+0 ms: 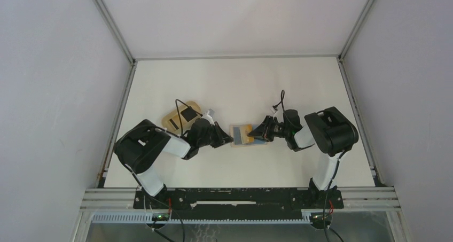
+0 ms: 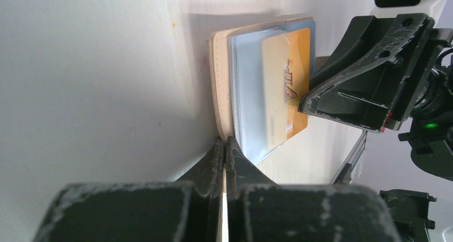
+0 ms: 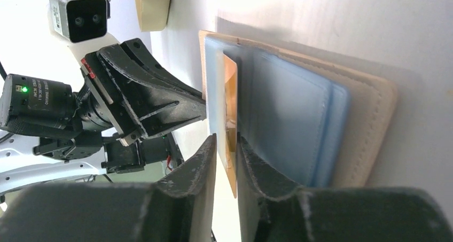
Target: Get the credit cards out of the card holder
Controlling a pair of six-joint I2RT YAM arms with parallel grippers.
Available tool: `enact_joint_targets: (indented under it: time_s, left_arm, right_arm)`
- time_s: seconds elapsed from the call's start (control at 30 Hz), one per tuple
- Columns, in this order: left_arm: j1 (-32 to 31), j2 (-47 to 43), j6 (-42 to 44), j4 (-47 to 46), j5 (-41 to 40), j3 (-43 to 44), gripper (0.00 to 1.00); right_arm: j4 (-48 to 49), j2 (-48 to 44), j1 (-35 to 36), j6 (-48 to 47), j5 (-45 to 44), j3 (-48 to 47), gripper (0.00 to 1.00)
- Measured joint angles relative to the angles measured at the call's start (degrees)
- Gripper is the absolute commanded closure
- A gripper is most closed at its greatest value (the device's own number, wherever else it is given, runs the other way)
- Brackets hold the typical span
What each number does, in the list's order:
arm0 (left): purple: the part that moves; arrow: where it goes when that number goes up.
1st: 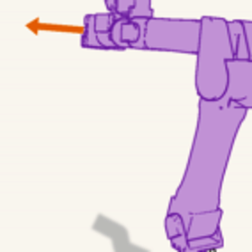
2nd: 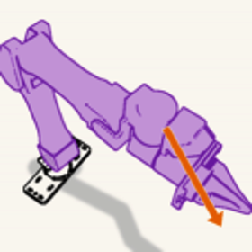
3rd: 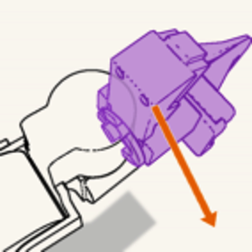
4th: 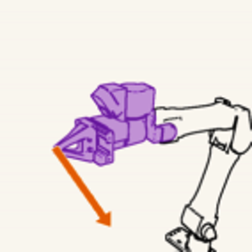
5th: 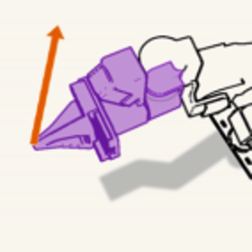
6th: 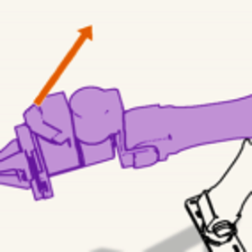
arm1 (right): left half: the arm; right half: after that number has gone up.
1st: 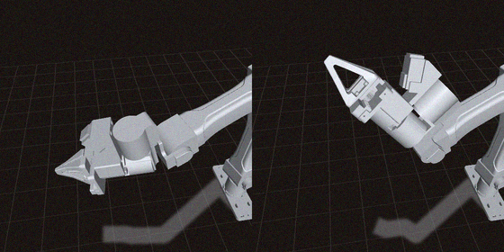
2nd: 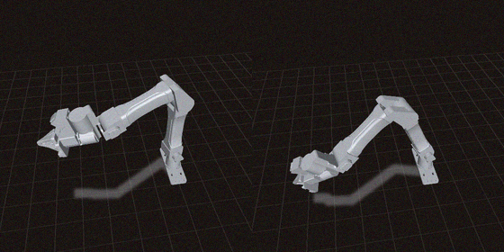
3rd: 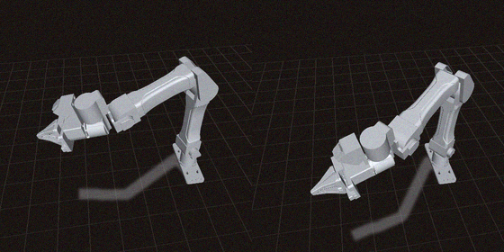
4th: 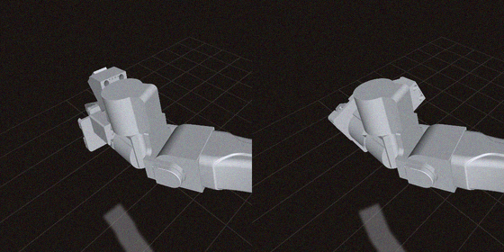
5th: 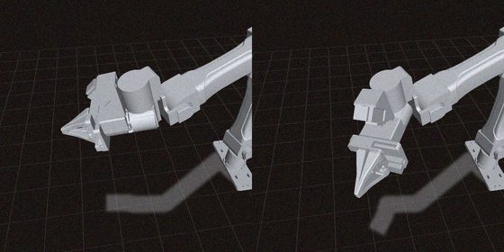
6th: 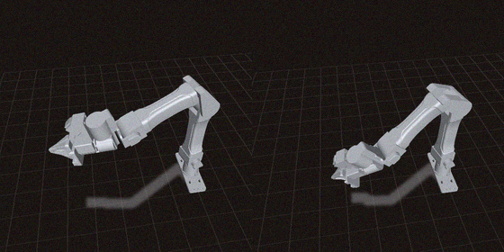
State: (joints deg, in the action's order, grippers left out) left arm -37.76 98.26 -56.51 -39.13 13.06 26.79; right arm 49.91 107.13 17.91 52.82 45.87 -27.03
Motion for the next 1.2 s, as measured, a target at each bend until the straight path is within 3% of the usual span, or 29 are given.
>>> enact_joint_targets:
  time_s: [0.23, 0.5, 0.7, 0.8, 0.93, 1.2]
  left_arm:
    - [0.15, 0.00, 0.00, 0.04, 0.20, 0.00, 1.00]
    - [0.55, -3.15, -0.07, 0.17, -0.98, -3.26, 1.00]
    - [0.70, -9.31, -1.97, -1.46, -4.00, -10.54, 1.00]
    - [0.74, -11.98, -3.91, -3.91, -5.75, -14.71, 1.00]
    - [0.76, -15.52, -7.45, -8.24, -8.07, -20.98, 1.00]
    - [0.79, -24.35, -11.65, -5.03, -13.68, -26.08, 1.00]
  right_arm:
    - [-0.22, 0.00, -1.51, -0.72, 0.85, 2.12, 1.00]
    - [-5.88, -6.01, -3.93, -3.82, 0.76, 3.28, 1.00]
    - [-20.35, -18.34, -3.13, -10.27, -2.25, 0.44, 1.00]
    - [-30.49, -22.82, 0.26, -15.80, -5.97, -7.65, 1.00]
    - [-37.16, -21.18, 6.08, -20.57, -8.70, -20.72, 1.00]
    - [-49.44, -0.02, 17.73, -25.46, -12.96, -54.45, 1.00]
